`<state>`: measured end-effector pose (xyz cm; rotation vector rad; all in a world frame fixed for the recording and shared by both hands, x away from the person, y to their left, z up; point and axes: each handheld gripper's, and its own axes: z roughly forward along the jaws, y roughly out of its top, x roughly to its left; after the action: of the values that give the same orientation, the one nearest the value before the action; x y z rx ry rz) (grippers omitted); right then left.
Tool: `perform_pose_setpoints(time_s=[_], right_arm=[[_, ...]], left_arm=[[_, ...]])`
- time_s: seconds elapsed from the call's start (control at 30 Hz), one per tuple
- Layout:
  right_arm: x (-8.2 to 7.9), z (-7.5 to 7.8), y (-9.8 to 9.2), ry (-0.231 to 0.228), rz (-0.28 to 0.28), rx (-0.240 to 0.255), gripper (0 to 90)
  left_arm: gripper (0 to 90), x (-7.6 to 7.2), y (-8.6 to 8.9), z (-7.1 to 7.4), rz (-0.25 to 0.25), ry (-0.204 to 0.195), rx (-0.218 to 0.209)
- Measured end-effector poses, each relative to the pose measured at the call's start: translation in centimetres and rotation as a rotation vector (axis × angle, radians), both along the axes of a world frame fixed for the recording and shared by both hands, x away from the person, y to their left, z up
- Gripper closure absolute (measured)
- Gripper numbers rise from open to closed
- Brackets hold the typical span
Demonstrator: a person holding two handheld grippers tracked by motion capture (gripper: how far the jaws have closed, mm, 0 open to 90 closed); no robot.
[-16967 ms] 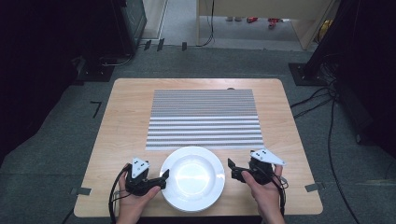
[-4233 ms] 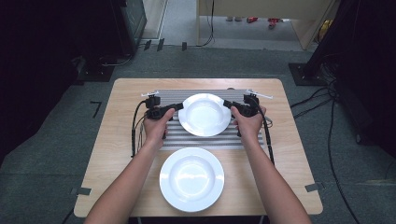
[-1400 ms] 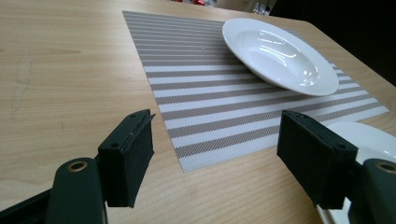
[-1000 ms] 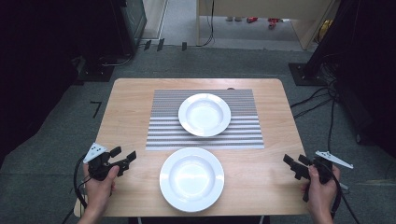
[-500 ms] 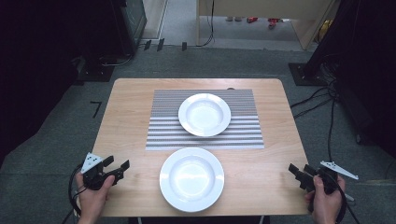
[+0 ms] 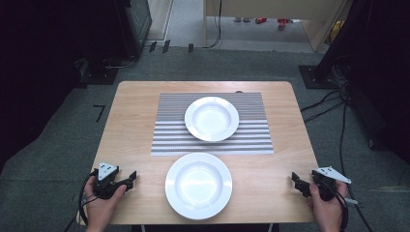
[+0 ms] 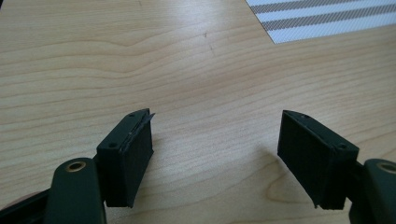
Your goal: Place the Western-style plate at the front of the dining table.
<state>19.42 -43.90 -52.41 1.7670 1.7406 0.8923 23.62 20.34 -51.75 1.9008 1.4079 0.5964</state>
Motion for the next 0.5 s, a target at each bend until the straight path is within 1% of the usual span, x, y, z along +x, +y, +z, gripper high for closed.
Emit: perform_pose_setpoints(time_s=[0.03,0.2,0.23,0.27,0.33,0.5], right_arm=[[0.0,-0.03,0.13,0.0,0.0,-0.007,18.5],[0.02,-0.09,0.55,0.006,0.004,-0.046,18.5],[0.07,-0.12,0.79,0.01,0.008,-0.071,17.9],[0.07,-0.12,0.79,0.01,0.008,-0.071,17.9],[0.09,-0.13,0.87,0.013,0.009,-0.077,17.6],[0.1,-0.14,0.86,0.011,0.014,-0.079,17.6]], left_arm=[[26.7,0.0,0.0,0.0,0.0,0.0,0.0],[26.4,-0.21,-0.43,-0.05,-0.009,-0.002,0.038],[25.1,-0.2,-0.42,-0.04,-0.01,-0.001,0.037],[25.1,-0.16,-0.45,-0.05,-0.015,0.001,0.038],[21.8,-0.11,-0.5,-0.07,-0.021,0.003,0.04],[19.8,-0.05,-0.53,-0.08,-0.025,0.008,0.043]])
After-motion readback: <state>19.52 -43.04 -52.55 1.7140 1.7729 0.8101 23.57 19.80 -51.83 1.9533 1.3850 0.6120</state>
